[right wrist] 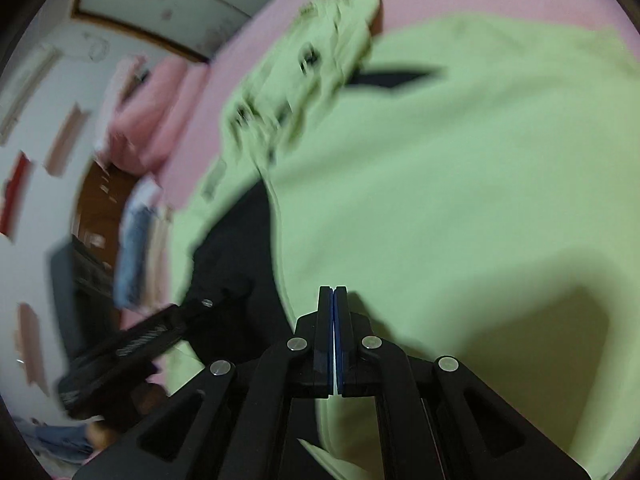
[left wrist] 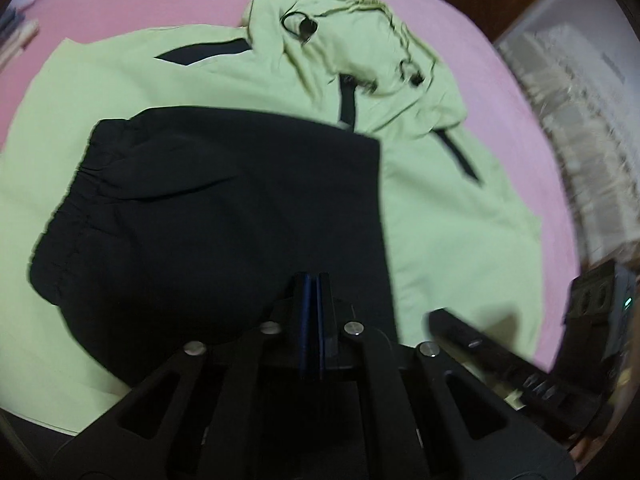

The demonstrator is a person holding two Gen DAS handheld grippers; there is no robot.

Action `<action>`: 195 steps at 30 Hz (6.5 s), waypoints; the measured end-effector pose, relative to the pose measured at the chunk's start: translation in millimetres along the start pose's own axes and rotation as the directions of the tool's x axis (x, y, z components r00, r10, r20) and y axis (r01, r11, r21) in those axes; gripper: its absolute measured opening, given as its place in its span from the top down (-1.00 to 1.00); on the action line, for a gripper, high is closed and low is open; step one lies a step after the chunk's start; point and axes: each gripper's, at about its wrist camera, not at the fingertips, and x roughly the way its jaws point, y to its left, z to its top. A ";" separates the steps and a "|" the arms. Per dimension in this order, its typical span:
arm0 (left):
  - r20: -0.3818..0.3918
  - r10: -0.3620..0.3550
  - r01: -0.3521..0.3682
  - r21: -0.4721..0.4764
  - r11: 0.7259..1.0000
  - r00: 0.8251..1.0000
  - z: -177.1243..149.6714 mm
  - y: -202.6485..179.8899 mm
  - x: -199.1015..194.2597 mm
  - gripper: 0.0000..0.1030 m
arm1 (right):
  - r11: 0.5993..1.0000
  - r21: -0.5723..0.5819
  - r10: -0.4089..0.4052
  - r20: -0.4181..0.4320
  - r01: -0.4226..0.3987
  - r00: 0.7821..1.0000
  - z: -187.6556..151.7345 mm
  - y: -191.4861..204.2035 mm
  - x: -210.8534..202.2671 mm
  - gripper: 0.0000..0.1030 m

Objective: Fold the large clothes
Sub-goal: 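Open both grippers and move both tools to the green hood, then grasp the green hood with the left gripper while the right gripper grasps it too, then lift the hood with both grippers and fold it over the jacket front, then lay the hood flat on the jacket and open both grippers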

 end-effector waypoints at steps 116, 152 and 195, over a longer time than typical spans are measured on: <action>-0.090 -0.394 0.389 0.455 0.801 0.915 327.9 18.7 -132.2 0.95 | 0.930 -0.325 0.208 0.075 -0.173 0.975 430.4 123.0 -112.9 0.93; -0.273 0.057 0.143 0.658 0.739 0.960 60.5 85.6 -122.3 -0.32 | 0.791 -0.593 -0.229 -0.055 0.153 0.972 204.1 163.5 6.7 -0.35; 0.043 -0.036 0.041 -0.106 0.994 0.998 -10.8 76.7 -63.7 0.99 | 0.983 -0.139 -0.089 0.228 0.123 0.970 156.0 193.4 145.7 1.00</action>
